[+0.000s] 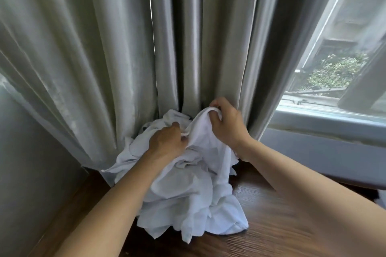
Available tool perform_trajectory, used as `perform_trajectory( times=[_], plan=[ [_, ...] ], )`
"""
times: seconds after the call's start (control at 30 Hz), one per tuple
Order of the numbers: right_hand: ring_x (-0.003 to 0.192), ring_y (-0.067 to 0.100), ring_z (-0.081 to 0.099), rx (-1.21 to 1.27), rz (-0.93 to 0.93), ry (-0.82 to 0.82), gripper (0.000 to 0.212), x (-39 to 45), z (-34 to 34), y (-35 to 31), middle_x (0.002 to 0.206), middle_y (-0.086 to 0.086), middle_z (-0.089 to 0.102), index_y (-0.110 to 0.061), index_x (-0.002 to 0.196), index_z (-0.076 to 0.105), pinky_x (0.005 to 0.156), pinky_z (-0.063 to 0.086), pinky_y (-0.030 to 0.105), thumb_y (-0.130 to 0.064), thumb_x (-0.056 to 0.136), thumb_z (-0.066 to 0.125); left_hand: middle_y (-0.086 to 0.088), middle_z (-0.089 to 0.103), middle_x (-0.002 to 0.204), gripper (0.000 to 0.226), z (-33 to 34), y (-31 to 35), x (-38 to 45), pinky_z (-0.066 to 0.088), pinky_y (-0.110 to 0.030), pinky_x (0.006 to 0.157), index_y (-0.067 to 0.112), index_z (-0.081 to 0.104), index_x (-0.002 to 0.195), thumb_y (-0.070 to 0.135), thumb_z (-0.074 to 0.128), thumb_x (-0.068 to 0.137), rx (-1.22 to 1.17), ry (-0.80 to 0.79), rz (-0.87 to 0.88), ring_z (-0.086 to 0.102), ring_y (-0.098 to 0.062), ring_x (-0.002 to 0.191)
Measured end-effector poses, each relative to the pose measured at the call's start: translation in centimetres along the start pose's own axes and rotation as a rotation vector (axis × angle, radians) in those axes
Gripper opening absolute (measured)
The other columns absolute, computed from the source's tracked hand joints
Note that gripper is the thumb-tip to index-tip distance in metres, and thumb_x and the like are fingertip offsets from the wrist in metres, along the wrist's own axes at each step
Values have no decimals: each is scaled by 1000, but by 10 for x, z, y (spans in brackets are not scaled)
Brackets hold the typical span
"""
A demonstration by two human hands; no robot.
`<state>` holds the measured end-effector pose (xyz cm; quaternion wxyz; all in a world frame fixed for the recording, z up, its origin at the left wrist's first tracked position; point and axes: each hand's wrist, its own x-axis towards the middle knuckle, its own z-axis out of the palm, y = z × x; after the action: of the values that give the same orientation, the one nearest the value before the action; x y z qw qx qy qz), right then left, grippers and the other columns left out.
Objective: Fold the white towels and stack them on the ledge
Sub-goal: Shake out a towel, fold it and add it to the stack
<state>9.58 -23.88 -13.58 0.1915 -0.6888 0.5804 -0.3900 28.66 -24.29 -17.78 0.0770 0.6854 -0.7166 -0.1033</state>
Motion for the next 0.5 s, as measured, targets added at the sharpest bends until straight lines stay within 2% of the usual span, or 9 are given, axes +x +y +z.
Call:
perform_trajectory(
  times=[0.1, 0.17, 0.27, 0.33, 0.4, 0.43, 0.47, 0.5],
  plan=[
    [74, 20, 59, -16, -79, -17, 11, 11, -13, -22, 85, 2, 66, -16, 105, 59, 66, 47, 36, -12, 99, 50, -2, 59, 86, 34, -24, 6, 1, 35, -32, 62, 11, 53, 113, 43, 46, 101, 61, 17, 3, 48, -20, 71],
    [73, 22, 59, 9, -89, -15, 8, 15, -19, -35, 81, 5, 65, -14, 100, 59, 65, 46, 35, -13, 98, 51, -5, 65, 94, 34, -49, 9, -3, 37, -31, 63, 12, 56, 116, 41, 43, 102, 123, 12, 5, 51, -21, 71],
    [70, 20, 57, 55, -50, -22, 9, 20, -29, -54, 79, 4, 64, -13, 93, 61, 56, 43, 24, -16, 97, 53, -8, 67, 111, 32, -87, 22, -16, 41, -33, 72, 14, 58, 120, 38, 45, 103, 226, -9, 13, 64, -29, 95],
    [64, 14, 53, 89, -24, -24, 10, 24, -36, -68, 74, 1, 62, -13, 89, 62, 50, 39, 17, -17, 95, 55, -7, 63, 97, 24, -107, 36, -30, 39, -34, 67, 13, 54, 117, 32, 49, 103, 264, 120, 61, 61, -30, 85],
    [61, 11, 51, 123, -4, -18, 11, 30, -46, -82, 70, -2, 60, -16, 84, 64, 49, 40, 19, -18, 93, 58, -1, 52, 77, 17, -122, 54, -47, 36, -32, 60, 13, 54, 107, 28, 53, 100, 270, 342, 154, 52, -24, 68],
    [61, 11, 52, 139, 8, -16, 12, 33, -52, -90, 69, -3, 60, -18, 82, 64, 50, 42, 20, -19, 93, 59, 2, 51, 71, 19, -125, 64, -56, 36, -31, 58, 14, 57, 97, 33, 54, 99, 255, 365, 216, 51, -21, 65],
    [64, 12, 54, 156, 25, -21, 12, 36, -58, -97, 71, -4, 61, -19, 83, 65, 53, 44, 23, -20, 93, 60, 4, 52, 67, 29, -128, 73, -65, 36, -30, 57, 17, 57, 86, 43, 53, 99, 211, 297, 275, 53, -19, 64],
    [68, 13, 57, 181, 46, -26, 11, 38, -66, -104, 74, -3, 63, -18, 85, 67, 57, 47, 26, -21, 94, 61, 6, 54, 65, 41, -126, 82, -73, 39, -30, 58, 20, 56, 76, 55, 52, 97, 133, 158, 317, 55, -17, 64]
  ],
)
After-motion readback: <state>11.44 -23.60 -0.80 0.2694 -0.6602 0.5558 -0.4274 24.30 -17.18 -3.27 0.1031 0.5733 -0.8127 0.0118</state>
